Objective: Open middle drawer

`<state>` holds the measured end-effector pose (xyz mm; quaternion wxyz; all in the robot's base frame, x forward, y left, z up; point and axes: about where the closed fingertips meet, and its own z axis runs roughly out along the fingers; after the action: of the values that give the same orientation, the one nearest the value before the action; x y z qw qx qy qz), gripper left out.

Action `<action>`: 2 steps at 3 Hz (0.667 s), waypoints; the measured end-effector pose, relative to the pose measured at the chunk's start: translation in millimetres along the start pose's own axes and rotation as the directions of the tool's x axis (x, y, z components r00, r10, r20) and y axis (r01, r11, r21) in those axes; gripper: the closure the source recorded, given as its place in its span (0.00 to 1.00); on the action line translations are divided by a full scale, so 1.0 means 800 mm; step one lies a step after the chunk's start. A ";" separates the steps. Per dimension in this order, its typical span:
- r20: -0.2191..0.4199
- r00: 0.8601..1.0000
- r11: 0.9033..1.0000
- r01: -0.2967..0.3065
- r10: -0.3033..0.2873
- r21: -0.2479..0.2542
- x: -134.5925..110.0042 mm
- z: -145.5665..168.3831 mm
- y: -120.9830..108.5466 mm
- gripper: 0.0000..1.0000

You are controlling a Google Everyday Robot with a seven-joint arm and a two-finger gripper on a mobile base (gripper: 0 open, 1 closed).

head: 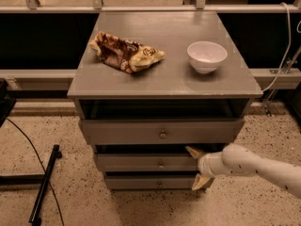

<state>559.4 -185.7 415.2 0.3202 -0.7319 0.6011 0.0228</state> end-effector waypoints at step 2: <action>-0.014 0.999 0.999 -0.034 0.034 0.016 0.017 0.013 -0.036 0.00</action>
Offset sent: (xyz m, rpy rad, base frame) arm 0.0859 -0.0027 -0.0076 0.0010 -0.0394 -0.0540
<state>592.5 -190.2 413.7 0.3214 -0.7190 0.6160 0.0183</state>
